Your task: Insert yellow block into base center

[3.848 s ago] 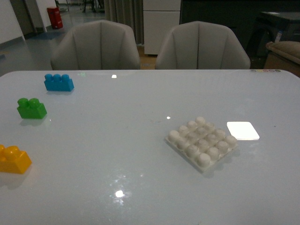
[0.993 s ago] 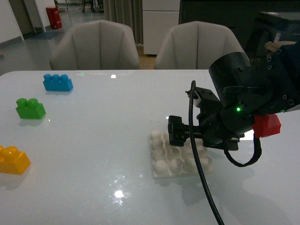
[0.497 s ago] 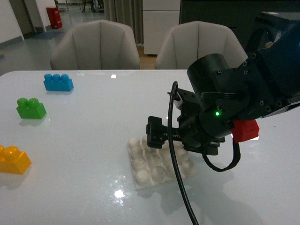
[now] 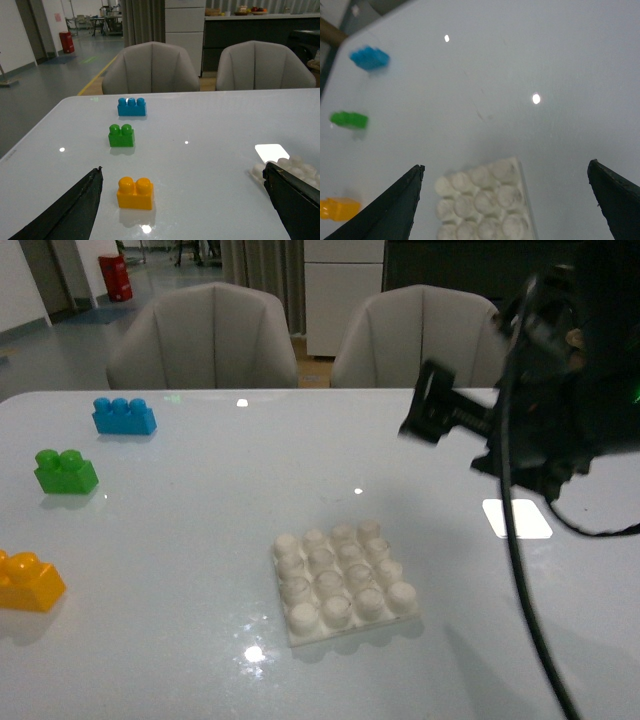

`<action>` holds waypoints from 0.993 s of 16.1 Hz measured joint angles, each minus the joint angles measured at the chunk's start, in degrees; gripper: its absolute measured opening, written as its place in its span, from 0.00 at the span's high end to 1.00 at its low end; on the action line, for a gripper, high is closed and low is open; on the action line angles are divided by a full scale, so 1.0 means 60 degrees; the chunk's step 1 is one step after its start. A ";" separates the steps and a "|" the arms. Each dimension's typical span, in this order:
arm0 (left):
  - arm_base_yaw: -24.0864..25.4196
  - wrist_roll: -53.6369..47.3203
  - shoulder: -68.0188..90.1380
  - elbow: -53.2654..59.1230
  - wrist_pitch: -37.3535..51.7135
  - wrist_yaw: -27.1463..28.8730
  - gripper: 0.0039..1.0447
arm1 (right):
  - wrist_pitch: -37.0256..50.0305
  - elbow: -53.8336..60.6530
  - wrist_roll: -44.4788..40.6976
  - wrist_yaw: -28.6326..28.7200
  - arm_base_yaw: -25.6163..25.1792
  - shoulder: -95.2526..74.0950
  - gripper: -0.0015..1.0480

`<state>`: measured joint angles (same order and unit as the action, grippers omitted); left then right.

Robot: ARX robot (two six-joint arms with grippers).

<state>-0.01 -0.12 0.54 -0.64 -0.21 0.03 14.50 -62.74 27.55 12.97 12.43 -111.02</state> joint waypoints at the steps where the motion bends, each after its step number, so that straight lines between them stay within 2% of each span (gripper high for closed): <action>1: 0.0000 0.0000 0.0000 0.0000 0.0000 0.0000 0.06 | 0.0590 0.0780 0.0160 -0.0197 -0.0124 0.1279 0.06; 3: 0.0000 0.0000 0.0000 0.0000 0.0000 0.0000 0.06 | 0.1020 0.2404 0.0419 -0.0459 -0.0211 0.3435 0.06; 4: 0.0000 0.0000 0.0000 0.0000 0.0000 0.0000 0.06 | 0.2120 0.3202 0.0197 -0.1158 -0.0164 0.4149 0.10; 5: 0.0000 0.0000 0.0000 0.0000 0.0004 0.0000 0.06 | 0.3643 0.4288 -0.0849 -0.2583 -0.0080 0.5169 0.20; 6: 0.0000 0.0000 0.0000 0.0000 0.0000 0.0000 0.06 | 0.4109 0.4987 -0.1668 -0.3286 -0.0095 0.6025 0.27; 7: 0.0000 0.0000 0.0000 0.0000 0.0000 0.0000 0.06 | 0.3796 0.5737 -0.2616 -0.3741 -0.0233 0.7227 0.36; 8: 0.0000 0.0000 0.0000 0.0000 0.0000 0.0004 0.06 | 0.3268 0.6459 -0.3337 -0.3774 -0.0430 0.8386 0.44; 10: 0.0000 0.0000 0.0000 0.0000 0.0000 0.0000 0.06 | 0.2022 0.8229 -0.4273 -0.3493 -0.0765 1.1289 0.72; 13: 0.0000 0.0000 0.0000 0.0000 0.0000 0.0000 0.06 | 0.2047 0.8786 -0.4510 -0.3140 -0.1133 1.2560 0.98; 16: 0.0000 0.0000 0.0000 0.0000 0.0000 0.0000 0.06 | 0.1920 0.9020 -0.4528 -0.2881 -0.1341 1.2797 0.98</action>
<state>-0.01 -0.12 0.54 -0.64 -0.21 0.03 26.02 -8.62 0.38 -4.32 4.38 -34.24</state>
